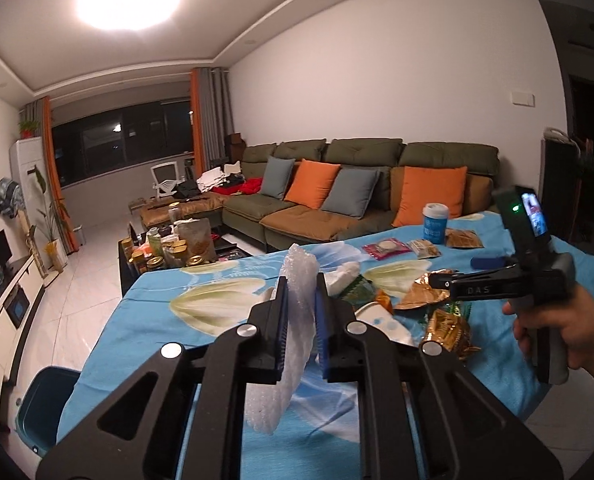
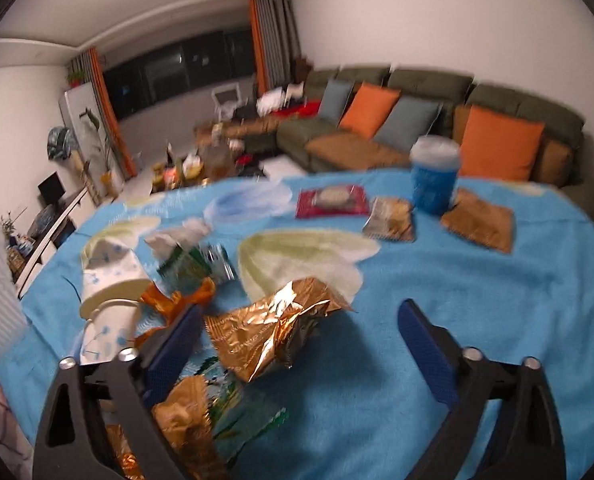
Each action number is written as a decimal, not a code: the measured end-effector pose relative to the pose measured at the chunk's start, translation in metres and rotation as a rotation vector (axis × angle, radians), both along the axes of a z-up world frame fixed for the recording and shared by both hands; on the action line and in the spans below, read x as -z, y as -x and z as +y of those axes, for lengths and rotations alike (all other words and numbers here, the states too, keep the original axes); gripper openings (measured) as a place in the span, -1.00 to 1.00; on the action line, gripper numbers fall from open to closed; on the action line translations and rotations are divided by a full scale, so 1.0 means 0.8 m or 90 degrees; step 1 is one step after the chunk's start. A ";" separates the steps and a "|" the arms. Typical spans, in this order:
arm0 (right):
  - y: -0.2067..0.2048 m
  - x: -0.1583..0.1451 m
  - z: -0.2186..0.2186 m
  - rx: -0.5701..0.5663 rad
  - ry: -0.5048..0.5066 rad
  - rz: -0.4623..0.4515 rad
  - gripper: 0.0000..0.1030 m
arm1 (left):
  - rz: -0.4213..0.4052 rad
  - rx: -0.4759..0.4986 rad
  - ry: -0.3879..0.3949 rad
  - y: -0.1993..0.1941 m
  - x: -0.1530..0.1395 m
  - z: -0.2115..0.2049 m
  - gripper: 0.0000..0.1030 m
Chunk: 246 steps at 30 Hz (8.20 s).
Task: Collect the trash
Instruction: 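Grasp the gold foil wrapper with the right gripper while the left holds the netting, then carry the netting and gold wrapper to the teal bin and open both grippers, then move both grippers back over the table toward the paper cups, then lower both grippers around the white dotted paper cups, then grasp one paper cup with the left gripper while the right grasps another cup, then lift both paper cups and carry them toward the teal bin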
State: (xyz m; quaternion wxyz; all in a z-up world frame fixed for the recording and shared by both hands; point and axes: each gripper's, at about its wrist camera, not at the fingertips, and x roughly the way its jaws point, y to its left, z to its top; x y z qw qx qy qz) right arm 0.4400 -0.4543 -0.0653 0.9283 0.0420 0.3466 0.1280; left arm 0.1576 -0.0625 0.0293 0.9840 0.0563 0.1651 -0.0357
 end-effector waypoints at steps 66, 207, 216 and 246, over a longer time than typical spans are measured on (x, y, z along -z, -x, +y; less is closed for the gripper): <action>0.092 -0.039 0.662 -0.612 0.084 0.062 -0.89 | 0.078 -0.439 0.235 0.152 0.080 0.502 -0.76; 0.032 0.008 0.121 -0.234 -0.073 0.087 -0.24 | 0.363 0.055 0.335 -0.215 0.140 0.062 0.55; 0.043 -0.002 0.116 -0.238 -0.088 0.073 -0.51 | 0.361 0.053 0.391 -0.228 0.156 0.068 0.15; 0.101 -0.083 0.209 -0.318 -0.075 -0.041 -0.65 | 0.049 -0.123 0.276 -0.007 0.004 0.202 -0.04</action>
